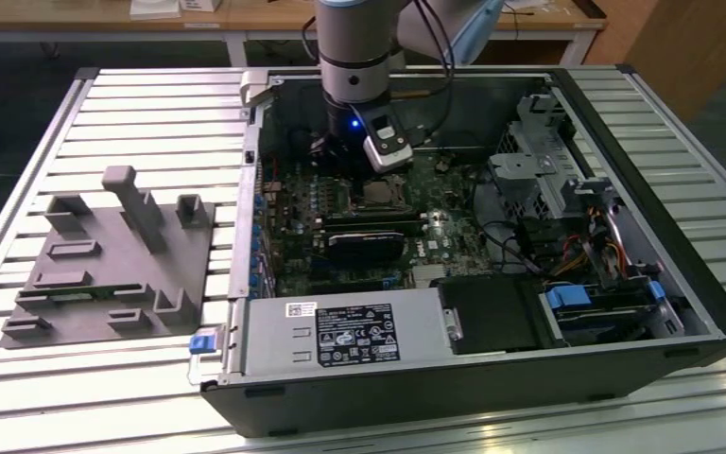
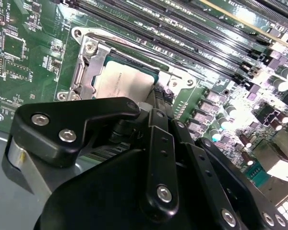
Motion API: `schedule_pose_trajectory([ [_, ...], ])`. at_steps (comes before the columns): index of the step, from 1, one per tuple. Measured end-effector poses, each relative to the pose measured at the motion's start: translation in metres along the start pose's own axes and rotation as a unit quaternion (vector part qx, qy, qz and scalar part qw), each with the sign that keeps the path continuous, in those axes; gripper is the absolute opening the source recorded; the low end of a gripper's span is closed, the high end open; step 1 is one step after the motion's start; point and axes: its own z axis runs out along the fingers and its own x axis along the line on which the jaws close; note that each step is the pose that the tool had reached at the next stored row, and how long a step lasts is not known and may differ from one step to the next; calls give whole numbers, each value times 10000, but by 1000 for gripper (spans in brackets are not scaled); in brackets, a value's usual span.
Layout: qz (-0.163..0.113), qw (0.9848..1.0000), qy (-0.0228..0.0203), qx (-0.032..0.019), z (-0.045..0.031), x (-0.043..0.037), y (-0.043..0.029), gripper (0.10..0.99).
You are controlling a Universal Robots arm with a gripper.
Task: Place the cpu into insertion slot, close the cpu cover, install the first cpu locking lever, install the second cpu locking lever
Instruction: 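Close the cpu cover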
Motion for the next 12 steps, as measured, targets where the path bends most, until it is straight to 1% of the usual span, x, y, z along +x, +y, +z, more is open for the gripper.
schedule_pose_trajectory([
  [3,0,10000,0,-1,2,-14,2,106],
  [8,0,10000,1,1,-2,-16,2,106],
  [12,0,10000,0,-1,-53,-19,2,106],
])
